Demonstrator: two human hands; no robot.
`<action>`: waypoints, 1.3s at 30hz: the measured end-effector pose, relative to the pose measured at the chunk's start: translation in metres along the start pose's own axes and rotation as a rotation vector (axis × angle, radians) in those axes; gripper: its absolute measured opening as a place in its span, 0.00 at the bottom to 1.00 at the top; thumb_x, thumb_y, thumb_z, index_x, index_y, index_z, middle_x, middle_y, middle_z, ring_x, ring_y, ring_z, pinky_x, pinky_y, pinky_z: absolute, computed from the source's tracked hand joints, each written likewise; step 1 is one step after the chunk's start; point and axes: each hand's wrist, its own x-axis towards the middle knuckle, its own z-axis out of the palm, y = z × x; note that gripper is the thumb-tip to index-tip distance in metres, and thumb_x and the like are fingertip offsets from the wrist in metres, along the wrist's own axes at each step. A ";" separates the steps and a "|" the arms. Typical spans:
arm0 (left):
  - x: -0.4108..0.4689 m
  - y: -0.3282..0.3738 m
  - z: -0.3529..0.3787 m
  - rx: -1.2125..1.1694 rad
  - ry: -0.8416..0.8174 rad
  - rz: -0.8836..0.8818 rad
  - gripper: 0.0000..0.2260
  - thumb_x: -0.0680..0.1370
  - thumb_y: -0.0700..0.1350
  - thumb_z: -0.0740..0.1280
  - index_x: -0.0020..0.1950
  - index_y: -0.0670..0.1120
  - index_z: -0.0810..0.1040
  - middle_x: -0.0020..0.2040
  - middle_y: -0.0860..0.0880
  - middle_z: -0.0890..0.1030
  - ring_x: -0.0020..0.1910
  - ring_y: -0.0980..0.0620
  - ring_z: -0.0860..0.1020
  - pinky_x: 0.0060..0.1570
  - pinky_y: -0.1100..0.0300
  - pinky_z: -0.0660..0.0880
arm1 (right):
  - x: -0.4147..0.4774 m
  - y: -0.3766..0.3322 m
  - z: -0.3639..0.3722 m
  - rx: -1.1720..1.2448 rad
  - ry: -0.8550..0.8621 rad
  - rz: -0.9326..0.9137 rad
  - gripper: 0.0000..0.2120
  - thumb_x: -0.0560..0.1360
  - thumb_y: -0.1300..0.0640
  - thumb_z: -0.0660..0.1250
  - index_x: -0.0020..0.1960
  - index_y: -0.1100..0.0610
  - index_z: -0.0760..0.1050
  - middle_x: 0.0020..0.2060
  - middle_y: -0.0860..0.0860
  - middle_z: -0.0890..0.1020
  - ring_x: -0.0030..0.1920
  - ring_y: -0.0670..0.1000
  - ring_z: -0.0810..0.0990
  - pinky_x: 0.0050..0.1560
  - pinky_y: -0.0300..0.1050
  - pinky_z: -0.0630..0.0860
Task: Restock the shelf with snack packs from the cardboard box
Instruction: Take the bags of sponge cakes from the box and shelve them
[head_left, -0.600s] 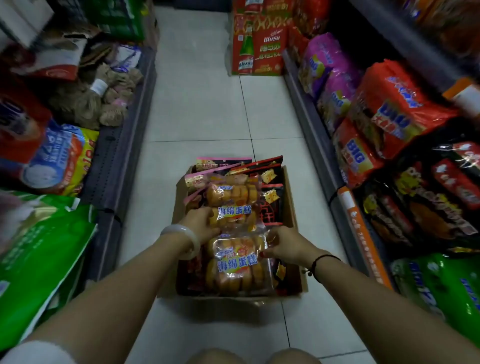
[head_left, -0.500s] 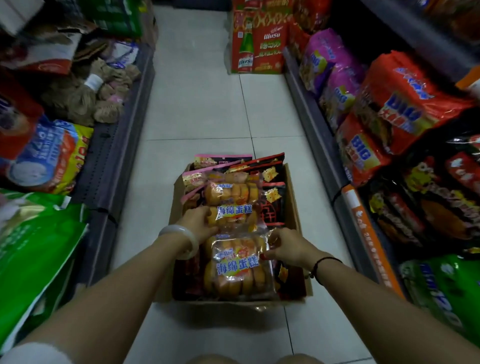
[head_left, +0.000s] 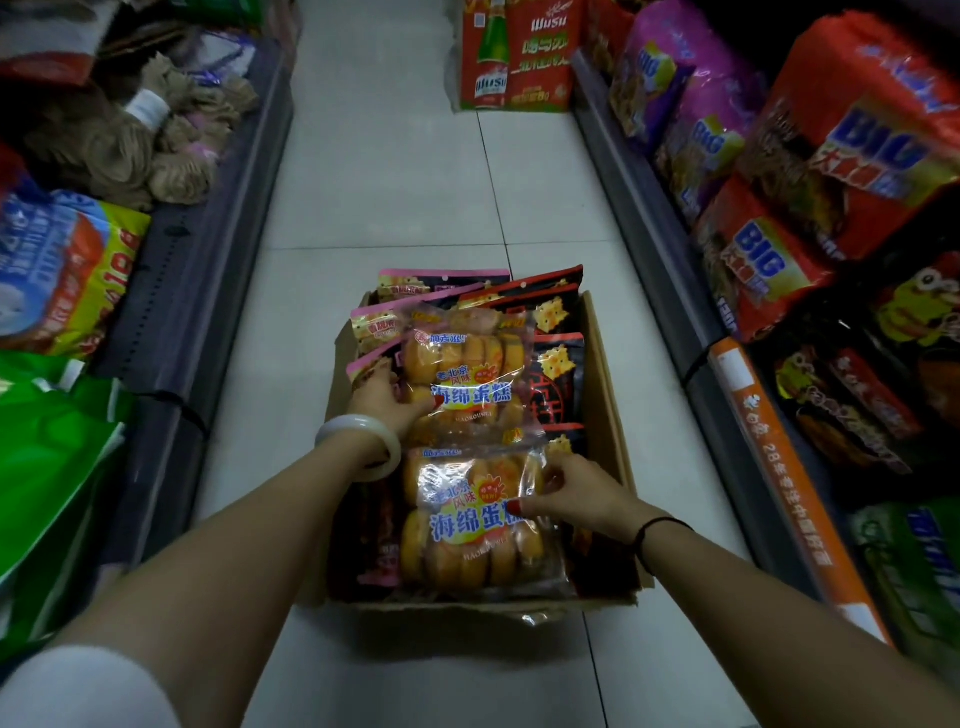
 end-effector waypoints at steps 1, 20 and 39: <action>0.001 -0.001 0.002 -0.023 0.003 -0.027 0.19 0.72 0.47 0.72 0.61 0.44 0.73 0.54 0.47 0.79 0.51 0.48 0.77 0.53 0.52 0.76 | 0.002 0.002 0.001 0.031 -0.007 0.017 0.17 0.70 0.51 0.74 0.56 0.51 0.75 0.50 0.47 0.83 0.50 0.46 0.82 0.52 0.46 0.80; 0.017 -0.002 0.016 -0.023 -0.052 -0.214 0.16 0.72 0.49 0.72 0.55 0.48 0.70 0.56 0.45 0.77 0.55 0.42 0.77 0.59 0.43 0.73 | 0.009 0.000 0.002 0.143 -0.057 0.078 0.04 0.74 0.54 0.70 0.43 0.49 0.75 0.41 0.44 0.81 0.42 0.41 0.80 0.43 0.36 0.77; -0.003 0.007 -0.009 -0.309 -0.014 -0.240 0.21 0.72 0.39 0.71 0.64 0.43 0.71 0.59 0.44 0.78 0.58 0.39 0.77 0.59 0.40 0.74 | -0.018 -0.003 -0.006 0.311 0.066 0.055 0.06 0.73 0.64 0.70 0.48 0.60 0.74 0.48 0.58 0.82 0.50 0.54 0.82 0.55 0.54 0.79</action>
